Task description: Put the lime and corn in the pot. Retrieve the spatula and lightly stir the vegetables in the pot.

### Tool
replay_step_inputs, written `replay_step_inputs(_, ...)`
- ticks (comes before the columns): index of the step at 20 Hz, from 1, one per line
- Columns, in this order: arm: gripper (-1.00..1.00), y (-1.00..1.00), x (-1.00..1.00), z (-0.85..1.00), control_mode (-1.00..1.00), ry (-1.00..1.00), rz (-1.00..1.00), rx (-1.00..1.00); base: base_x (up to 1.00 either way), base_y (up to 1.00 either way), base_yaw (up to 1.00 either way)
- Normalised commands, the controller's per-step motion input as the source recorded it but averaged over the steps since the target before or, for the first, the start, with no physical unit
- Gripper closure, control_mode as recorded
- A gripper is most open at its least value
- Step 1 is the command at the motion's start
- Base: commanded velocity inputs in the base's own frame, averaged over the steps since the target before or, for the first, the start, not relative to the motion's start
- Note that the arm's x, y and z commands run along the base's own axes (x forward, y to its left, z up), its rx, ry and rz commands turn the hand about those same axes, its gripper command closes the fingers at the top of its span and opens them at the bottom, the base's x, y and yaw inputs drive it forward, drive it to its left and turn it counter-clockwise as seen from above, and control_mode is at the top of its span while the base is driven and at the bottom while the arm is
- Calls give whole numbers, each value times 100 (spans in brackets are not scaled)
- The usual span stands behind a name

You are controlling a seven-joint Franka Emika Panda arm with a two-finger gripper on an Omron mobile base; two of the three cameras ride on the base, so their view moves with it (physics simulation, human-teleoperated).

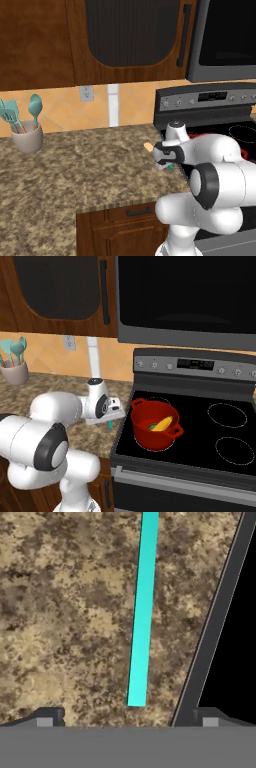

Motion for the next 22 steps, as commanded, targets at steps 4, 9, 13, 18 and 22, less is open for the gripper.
replay_step_inputs(4,-100,0,9,-13,-100,0,0,0,0,0,0)
replay_step_inputs(9,-100,0,7,-10,-100,0,0,0,0,0,0)
replay_step_inputs(13,-100,0,5,-8,-100,0,0,0,0,0,0)
replay_step_inputs(18,-100,0,3,-8,-100,0,0,0,0,0,0)
replay_step_inputs(22,-100,0,3,-10,-100,0,0,0,0,0,0)
